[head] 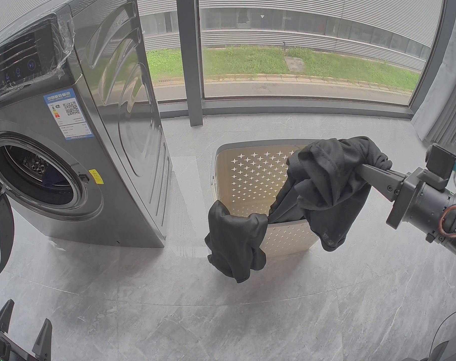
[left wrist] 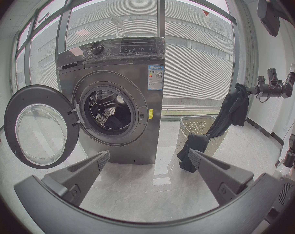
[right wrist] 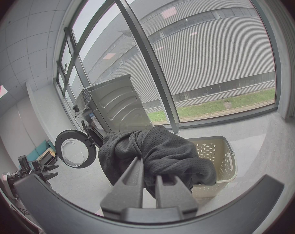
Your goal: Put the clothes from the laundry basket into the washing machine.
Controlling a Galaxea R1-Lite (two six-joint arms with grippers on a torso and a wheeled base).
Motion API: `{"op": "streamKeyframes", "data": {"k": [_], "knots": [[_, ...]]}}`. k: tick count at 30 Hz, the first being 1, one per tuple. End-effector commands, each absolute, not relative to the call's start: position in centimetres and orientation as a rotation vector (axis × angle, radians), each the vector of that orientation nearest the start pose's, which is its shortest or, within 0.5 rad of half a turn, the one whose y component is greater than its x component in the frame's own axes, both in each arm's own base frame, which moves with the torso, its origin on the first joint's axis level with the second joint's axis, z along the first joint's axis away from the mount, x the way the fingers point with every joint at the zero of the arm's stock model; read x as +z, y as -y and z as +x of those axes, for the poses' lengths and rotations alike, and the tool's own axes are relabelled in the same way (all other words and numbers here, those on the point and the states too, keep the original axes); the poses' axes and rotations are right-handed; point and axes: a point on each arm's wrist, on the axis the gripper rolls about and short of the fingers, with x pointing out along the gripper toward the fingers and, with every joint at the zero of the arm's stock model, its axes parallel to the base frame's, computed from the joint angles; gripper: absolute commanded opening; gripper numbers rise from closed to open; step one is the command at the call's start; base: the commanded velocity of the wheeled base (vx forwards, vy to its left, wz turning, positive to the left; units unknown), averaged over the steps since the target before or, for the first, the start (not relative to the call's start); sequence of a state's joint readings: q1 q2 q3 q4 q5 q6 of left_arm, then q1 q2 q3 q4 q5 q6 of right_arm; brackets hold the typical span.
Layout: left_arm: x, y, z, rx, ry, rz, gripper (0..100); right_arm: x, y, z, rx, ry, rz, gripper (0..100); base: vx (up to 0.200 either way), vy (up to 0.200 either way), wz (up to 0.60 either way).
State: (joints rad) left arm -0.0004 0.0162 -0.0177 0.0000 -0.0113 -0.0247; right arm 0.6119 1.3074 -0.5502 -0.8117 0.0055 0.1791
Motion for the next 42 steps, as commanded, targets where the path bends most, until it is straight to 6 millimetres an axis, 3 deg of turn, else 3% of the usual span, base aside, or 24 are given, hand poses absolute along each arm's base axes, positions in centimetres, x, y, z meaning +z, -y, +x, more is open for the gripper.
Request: {"op": "streamKeyframes", "data": {"k": [1,13,19,42], "knots": [[7.6,0.0,-2.3,-0.012,0.001,-0.025,100,24.0,-10.8,15.3,0.626,0.049,0.205,0,0.0,0.0,0.0],[7.6,0.0,-2.3,-0.009,0.001,-0.032,100,23.3,-10.4,15.2,0.611,0.043,0.166,0,-0.2,0.0,0.0],[7.6,0.0,-2.3,-0.009,0.001,-0.032,100,23.2,-10.6,15.2,0.617,0.035,0.164,0,0.0,0.0,0.0],[7.6,0.0,-2.3,-0.006,0.001,-0.041,100,22.7,-10.5,15.6,0.592,0.017,0.16,0,0.0,0.2,0.0]]}}
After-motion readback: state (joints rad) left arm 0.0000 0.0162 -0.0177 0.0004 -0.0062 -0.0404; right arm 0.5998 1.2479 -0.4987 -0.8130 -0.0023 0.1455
